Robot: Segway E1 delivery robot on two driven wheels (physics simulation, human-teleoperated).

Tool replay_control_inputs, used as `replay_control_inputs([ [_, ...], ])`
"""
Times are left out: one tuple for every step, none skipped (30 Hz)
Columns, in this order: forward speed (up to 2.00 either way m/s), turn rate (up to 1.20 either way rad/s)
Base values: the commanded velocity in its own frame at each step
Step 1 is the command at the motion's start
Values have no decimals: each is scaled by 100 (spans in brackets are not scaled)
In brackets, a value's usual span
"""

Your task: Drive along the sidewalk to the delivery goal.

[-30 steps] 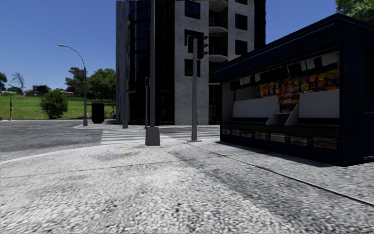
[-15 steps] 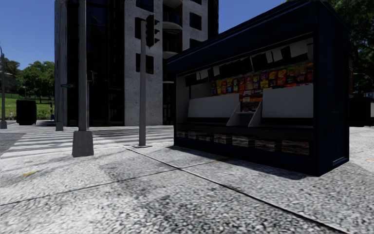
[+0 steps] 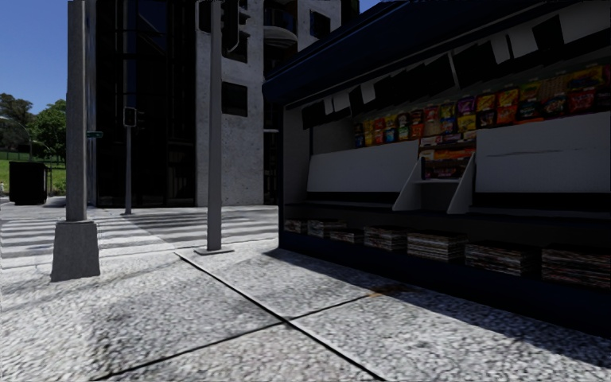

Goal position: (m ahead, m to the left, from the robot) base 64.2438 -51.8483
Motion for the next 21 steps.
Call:
replay_control_inputs([
  [200, 39],
  [200, 80],
  [200, 99],
  [200, 111],
  [200, 114],
  [200, 115],
  [200, 115],
  [200, 115],
  [200, 113],
  [200, 86],
  [200, 86],
  [200, 17],
  [200, 3],
  [200, 0],
  [200, 0],
  [200, 0],
  [200, 0],
  [190, 0],
  [183, 0],
  [169, 0],
  [155, 0],
])
